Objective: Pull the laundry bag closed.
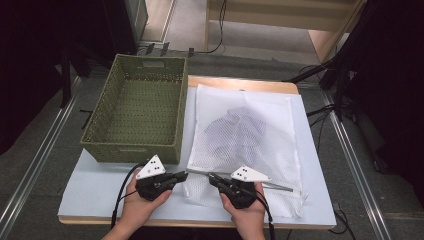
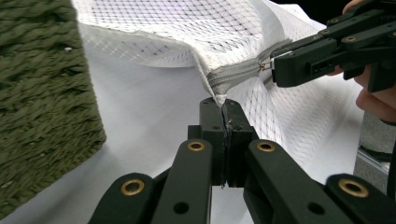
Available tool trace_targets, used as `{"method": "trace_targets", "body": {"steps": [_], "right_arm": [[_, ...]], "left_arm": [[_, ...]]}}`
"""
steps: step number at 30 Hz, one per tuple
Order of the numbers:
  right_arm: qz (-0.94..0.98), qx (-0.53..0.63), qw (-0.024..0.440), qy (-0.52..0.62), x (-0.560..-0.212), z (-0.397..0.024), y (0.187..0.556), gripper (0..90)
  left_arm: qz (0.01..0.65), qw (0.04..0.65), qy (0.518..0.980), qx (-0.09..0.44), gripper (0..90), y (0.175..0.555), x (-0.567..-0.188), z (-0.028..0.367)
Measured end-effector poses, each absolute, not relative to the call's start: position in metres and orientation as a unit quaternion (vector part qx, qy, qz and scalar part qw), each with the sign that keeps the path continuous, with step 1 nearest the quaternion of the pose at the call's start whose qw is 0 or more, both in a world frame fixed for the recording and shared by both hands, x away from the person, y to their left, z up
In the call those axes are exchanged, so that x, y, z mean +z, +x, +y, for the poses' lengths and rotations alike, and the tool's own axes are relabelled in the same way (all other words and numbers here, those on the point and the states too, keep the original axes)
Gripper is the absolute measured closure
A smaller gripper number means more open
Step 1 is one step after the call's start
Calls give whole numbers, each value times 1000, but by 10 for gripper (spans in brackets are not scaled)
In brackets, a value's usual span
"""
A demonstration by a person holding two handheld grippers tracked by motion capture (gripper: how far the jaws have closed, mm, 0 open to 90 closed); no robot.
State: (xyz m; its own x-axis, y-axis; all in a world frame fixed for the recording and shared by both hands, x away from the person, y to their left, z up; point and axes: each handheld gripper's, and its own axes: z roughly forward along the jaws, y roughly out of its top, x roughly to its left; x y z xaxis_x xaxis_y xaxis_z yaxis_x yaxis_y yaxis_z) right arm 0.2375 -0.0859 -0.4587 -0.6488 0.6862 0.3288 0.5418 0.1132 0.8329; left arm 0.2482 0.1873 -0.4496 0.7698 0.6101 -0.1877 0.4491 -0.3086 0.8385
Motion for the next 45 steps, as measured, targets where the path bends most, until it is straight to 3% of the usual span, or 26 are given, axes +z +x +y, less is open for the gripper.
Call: {"method": "trace_targets", "body": {"steps": [27,45], "right_arm": [[735,522,79,425,-464,-132,236,875],[736,522,76,425,-467,-140,238,875]], "left_arm": [[330,481,808,89,900,251,-454,191],[332,479,807,93,900,252,-456,190]]}}
